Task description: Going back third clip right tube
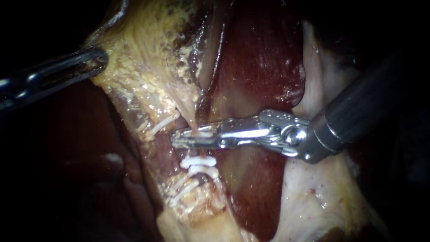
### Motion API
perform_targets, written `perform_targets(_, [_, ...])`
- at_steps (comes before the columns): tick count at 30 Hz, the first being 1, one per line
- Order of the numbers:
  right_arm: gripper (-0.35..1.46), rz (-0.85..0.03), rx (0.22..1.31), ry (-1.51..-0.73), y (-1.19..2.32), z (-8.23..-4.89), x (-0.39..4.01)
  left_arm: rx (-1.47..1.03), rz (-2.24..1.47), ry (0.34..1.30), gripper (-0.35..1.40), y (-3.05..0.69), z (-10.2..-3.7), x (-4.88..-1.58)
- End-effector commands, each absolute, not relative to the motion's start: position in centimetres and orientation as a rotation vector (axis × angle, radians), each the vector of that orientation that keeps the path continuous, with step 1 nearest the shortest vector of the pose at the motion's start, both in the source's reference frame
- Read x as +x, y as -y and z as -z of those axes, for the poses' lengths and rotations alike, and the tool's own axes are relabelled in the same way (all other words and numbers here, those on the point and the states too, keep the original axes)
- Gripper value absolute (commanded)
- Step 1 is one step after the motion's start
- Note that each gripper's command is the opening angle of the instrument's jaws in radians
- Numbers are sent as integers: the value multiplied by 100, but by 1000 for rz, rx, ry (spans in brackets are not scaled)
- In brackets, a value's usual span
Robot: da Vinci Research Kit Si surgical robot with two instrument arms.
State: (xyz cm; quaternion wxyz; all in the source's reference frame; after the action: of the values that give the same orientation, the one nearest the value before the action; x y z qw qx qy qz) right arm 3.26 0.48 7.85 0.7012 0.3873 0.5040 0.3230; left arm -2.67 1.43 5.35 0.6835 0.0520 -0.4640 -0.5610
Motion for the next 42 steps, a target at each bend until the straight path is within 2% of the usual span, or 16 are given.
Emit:
perform_targets(1, [-35, -718, 863, -1123, -48, -785, 326, 116, 1258, 1040, -35, -143, -535, -268])
perform_targets(5, [-31, -712, 872, -1122, -48, -785, 325, 116, 1258, 1040, -35, -143, -535, -267])
perform_targets(10, [44, -709, 875, -1122, -49, -785, 323, 116, 1257, 1040, -35, -143, -535, -267])
perform_targets(13, [59, -662, 818, -1158, -48, -786, 323, 116, 1258, 1040, -35, -143, -535, -267])
perform_targets(15, [60, -620, 776, -1194, -48, -785, 319, 116, 1258, 1040, -35, -143, -534, -267])
perform_targets(23, [60, -515, 709, -1231, -48, -778, 294, 116, 1258, 1040, -35, -142, -533, -266])
perform_targets(38, [60, -494, 719, -1236, -48, -763, 260, 116, 1258, 1039, -35, -142, -532, -266])
perform_targets(42, [60, -445, 696, -1251, -51, -752, 246, 116, 1258, 1039, -35, -142, -532, -265])
